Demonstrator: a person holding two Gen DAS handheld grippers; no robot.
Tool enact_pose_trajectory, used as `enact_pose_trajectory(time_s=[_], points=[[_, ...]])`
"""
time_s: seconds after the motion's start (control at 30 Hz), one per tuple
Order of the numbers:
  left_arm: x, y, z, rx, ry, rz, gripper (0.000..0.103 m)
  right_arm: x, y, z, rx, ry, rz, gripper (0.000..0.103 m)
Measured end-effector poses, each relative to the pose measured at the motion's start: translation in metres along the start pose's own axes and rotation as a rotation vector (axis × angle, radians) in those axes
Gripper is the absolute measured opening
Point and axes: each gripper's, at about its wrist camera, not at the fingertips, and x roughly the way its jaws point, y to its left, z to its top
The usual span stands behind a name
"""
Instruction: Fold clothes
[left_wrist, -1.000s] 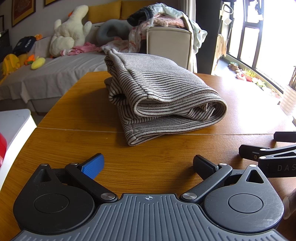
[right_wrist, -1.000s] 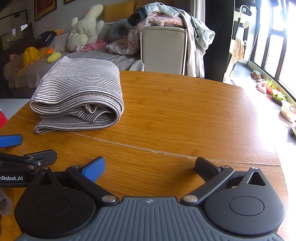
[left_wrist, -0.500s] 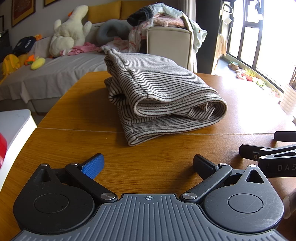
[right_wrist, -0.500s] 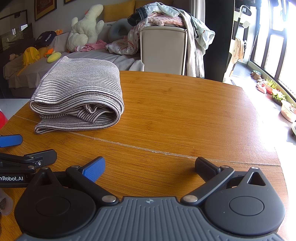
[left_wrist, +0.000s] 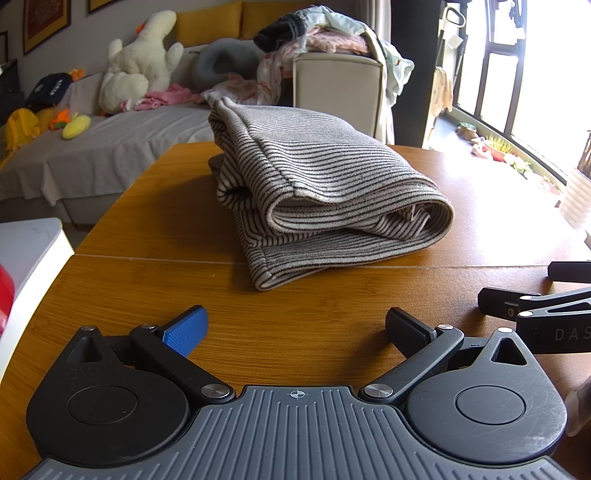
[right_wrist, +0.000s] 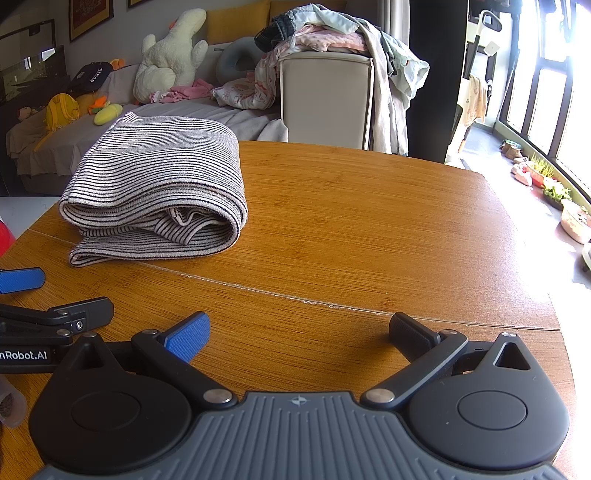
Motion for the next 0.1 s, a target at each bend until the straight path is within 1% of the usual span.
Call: enact_pose_trajectory(time_s=[0.1], points=[[-0.0004,0.0009,0.0,-0.003,-0.002,-0.004,0.103,0.0,0.0001,0.0,0.0,0.0,0.0,0.103]])
